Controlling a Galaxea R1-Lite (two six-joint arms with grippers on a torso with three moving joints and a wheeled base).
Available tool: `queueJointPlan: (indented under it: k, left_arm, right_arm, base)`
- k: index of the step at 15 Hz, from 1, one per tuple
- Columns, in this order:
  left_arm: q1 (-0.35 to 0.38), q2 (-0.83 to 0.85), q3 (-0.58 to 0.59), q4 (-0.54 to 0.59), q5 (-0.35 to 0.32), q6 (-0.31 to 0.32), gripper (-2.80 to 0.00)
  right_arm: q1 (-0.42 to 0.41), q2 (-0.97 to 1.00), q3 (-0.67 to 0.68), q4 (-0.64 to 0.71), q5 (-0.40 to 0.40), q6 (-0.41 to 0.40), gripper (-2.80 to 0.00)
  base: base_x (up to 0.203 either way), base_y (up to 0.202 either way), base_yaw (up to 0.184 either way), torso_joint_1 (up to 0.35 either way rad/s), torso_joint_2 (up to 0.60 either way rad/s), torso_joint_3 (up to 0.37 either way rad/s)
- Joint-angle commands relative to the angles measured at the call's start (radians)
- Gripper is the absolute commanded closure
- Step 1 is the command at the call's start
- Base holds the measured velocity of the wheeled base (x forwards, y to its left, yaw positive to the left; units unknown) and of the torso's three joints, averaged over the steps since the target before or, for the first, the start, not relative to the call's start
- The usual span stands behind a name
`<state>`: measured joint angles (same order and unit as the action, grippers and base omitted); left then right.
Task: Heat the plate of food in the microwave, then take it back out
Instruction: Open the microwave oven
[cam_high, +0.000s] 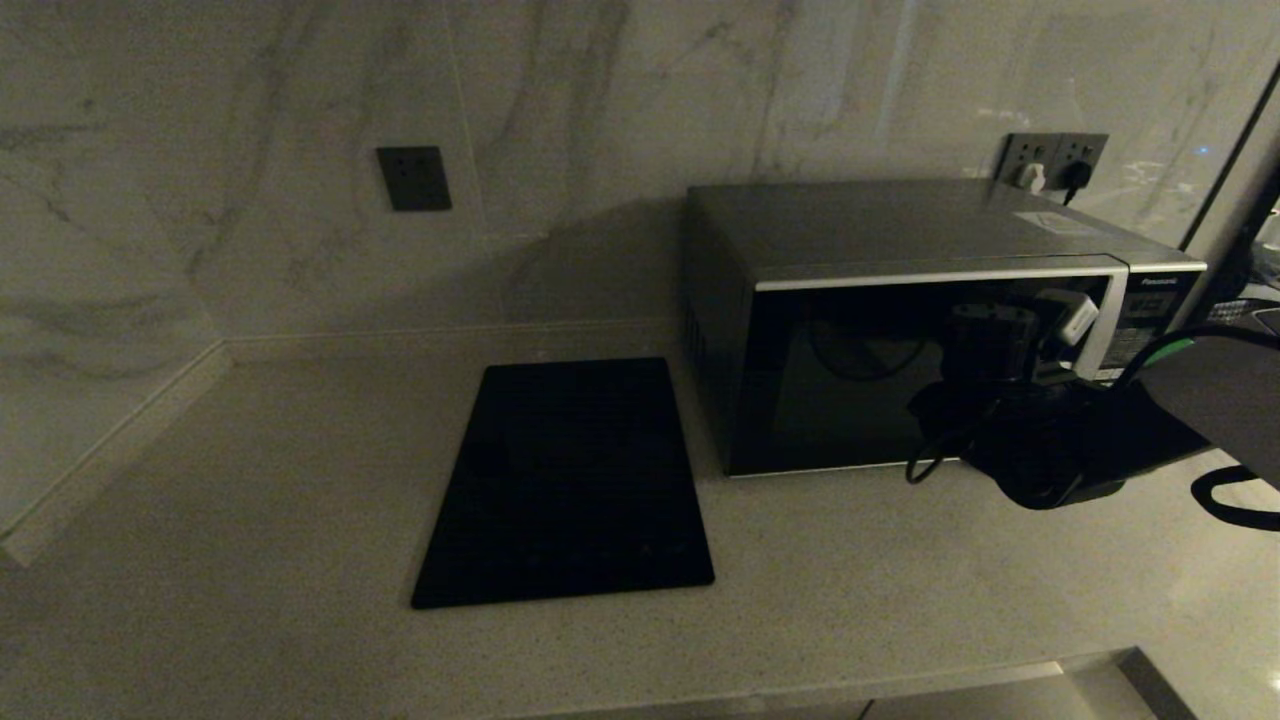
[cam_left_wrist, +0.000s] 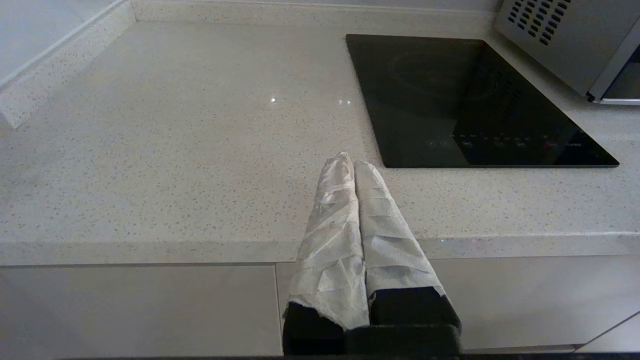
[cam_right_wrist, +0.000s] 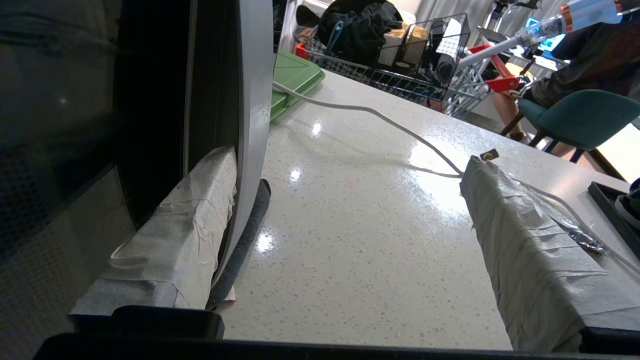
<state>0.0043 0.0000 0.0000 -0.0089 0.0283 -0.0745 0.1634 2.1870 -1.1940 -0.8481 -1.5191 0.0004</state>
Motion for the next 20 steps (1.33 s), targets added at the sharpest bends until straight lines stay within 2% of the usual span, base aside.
queueJointPlan:
  k: [1,4,15,16,20]
  left_arm:
    - [0.0,0.002,0.0,0.0,0.001,-0.001,0.0]
    - [0.0,0.002,0.0,0.0,0.001,-0.001,0.0]
    - [0.0,0.002,0.0,0.0,0.001,-0.001,0.0]
    - [0.0,0.002,0.0,0.0,0.001,-0.001,0.0]
    - [0.0,0.002,0.0,0.0,0.001,-0.001,0.0]
  right_arm:
    - [-0.006,0.006,-0.016,-0.003,-0.011,0.0,-2.8]
    - [-0.022,0.014,-0.055,-0.003,-0.011,-0.002,-2.8]
    - [-0.022,0.04,-0.053,-0.005,-0.011,0.0,-2.8]
    - [-0.022,0.045,-0.055,-0.005,-0.011,0.0,0.0]
    - [-0.022,0.059,-0.059,-0.009,-0.011,0.0,0.0]
  base:
    - [0.0,0.0,0.0,0.0,0.0,0.0]
    - [0.0,0.0,0.0,0.0,0.0,0.0]
    - [0.0,0.0,0.0,0.0,0.0,0.0]
    - [0.0,0.0,0.0,0.0,0.0,0.0]
    - [0.0,0.0,0.0,0.0,0.0,0.0]
